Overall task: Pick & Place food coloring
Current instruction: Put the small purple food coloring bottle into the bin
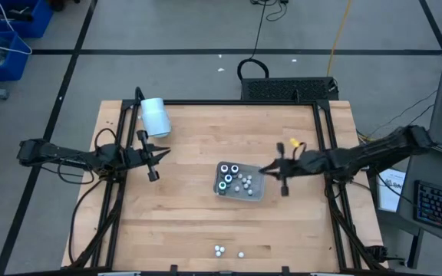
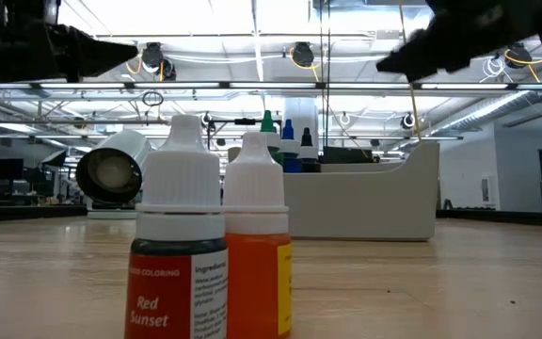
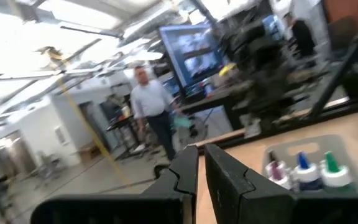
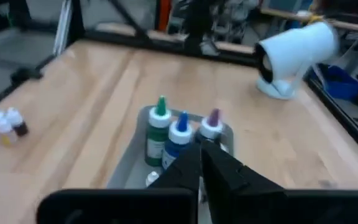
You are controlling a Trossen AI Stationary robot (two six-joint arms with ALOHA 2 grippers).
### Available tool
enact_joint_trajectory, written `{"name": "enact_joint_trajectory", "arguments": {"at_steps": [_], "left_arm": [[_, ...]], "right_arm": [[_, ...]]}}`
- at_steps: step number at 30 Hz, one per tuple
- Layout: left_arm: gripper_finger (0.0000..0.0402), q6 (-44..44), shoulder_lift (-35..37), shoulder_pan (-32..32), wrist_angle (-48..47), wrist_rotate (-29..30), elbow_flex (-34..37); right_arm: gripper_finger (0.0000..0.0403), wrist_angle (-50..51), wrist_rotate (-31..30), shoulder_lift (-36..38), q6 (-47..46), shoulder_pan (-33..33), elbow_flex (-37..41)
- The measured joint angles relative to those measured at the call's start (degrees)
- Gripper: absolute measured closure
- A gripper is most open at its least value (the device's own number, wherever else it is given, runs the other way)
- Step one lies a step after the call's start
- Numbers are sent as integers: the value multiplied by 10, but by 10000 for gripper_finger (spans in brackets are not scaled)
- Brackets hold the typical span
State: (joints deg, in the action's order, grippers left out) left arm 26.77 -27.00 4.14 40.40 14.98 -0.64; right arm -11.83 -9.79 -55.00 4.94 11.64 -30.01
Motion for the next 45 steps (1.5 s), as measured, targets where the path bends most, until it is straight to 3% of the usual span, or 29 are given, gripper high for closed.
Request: {"name": "enact_joint_trajectory", "arguments": {"at_steps": [5, 12, 22, 34, 45], "left_arm": [[364, -20, 0, 0, 2, -19, 0], [364, -36, 0, 0, 3, 22, 0], [364, -75, 0, 0, 2, 31, 0], [364, -27, 0, 0, -12, 31, 0], [364, -92, 0, 0, 0, 30, 0]], "right_arm": [[395, -51, 80, 118, -28, -72, 100], [402, -55, 142, 236, -28, -121, 173], [402, -73, 142, 345, -14, -124, 233], [403, -94, 126, 372, -27, -124, 289], [403, -71, 130, 372, -46, -123, 290]]}}
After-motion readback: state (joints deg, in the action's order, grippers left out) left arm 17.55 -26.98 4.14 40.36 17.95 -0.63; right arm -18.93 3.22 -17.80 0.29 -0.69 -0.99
